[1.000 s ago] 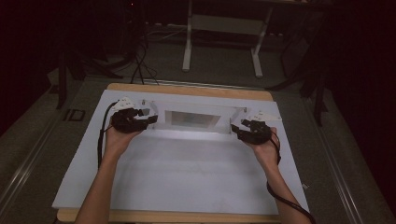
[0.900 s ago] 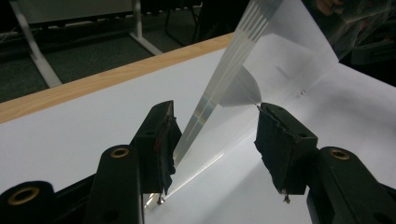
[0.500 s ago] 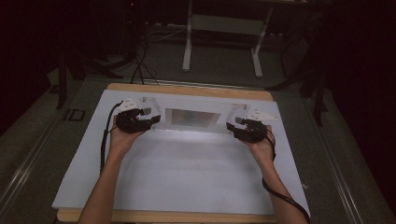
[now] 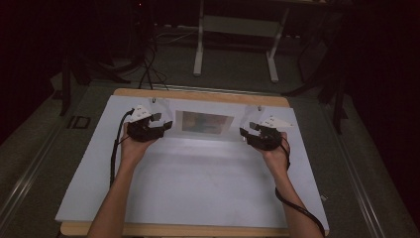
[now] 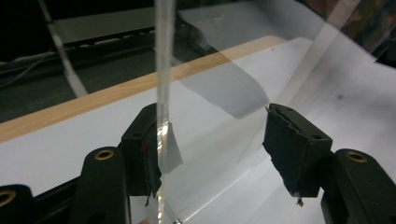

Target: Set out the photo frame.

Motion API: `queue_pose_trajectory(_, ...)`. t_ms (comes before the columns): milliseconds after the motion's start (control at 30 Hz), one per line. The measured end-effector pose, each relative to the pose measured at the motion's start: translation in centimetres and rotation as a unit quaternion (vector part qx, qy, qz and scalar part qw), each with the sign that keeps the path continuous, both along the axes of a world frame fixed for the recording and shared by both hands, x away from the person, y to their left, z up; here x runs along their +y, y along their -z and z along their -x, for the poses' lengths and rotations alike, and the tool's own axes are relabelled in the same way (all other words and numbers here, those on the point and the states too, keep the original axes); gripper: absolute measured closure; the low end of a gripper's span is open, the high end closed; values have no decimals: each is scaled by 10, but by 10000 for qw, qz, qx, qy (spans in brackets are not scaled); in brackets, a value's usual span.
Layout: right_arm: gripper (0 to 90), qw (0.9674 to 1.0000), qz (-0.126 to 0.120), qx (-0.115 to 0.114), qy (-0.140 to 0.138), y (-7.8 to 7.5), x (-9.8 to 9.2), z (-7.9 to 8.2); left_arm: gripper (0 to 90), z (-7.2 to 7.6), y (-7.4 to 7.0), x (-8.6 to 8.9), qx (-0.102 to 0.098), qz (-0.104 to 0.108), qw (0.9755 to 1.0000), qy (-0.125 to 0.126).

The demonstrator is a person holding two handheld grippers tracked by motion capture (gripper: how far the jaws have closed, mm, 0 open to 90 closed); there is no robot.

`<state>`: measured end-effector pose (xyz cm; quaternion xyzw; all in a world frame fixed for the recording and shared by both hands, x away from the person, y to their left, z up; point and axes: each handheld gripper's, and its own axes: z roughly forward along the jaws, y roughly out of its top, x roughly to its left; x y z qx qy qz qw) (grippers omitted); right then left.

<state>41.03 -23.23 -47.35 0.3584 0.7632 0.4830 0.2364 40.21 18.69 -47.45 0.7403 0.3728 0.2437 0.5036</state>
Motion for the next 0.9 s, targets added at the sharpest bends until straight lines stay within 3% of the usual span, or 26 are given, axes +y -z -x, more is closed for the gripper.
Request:
queue_pose_trajectory(267,473,9999,85,-26,113,-2,3,-4,395,-5,-5,-5,83,-178,9997,-150)
queue_pose_trajectory(467,475,9998,123,24,135,-4,4,-8,400,-7,-5,-6,-2,-302,9993,-204)
queue_pose_trajectory(900,459,9997,51,202,158,-8,4,-12,407,-3,-19,-10,217,-446,9984,-277)
